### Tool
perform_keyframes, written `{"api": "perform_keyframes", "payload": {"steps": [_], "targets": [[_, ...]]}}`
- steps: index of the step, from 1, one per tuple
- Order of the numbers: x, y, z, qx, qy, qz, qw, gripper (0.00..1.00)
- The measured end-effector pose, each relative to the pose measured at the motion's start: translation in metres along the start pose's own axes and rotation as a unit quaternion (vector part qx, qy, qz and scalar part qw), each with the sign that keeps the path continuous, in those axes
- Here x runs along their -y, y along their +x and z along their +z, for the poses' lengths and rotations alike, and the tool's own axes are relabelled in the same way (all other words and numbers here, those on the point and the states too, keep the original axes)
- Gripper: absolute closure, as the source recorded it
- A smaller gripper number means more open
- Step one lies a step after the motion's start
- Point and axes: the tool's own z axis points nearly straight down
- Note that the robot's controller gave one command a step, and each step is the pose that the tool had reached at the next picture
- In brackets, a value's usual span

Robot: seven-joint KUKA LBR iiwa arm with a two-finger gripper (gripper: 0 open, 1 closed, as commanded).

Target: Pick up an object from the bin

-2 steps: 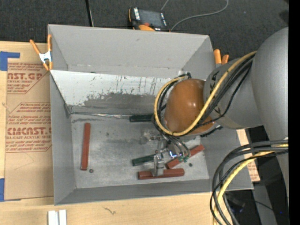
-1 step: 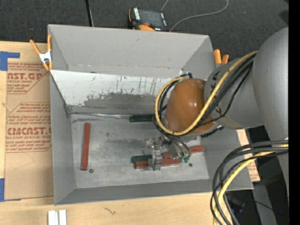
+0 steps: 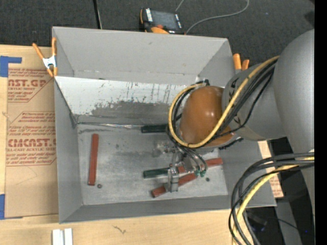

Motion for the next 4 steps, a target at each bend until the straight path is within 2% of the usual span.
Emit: {"api": "perform_keyframes", "payload": {"steps": [1, 2, 3, 4], "targets": [[0.073, -0.011, 0.0, -0.0002, 0.002, -0.035, 0.9994, 0.0], [0.073, 0.031, 0.0, -0.0007, 0.0, -0.042, 0.9991, 0.0], [0.073, 0.031, 0.0, -0.0028, 0.0, -0.042, 0.9991, 1.0], [0.081, 0.021, -0.138, 0.003, 0.002, -0.018, 0.9998, 1.0]]}}
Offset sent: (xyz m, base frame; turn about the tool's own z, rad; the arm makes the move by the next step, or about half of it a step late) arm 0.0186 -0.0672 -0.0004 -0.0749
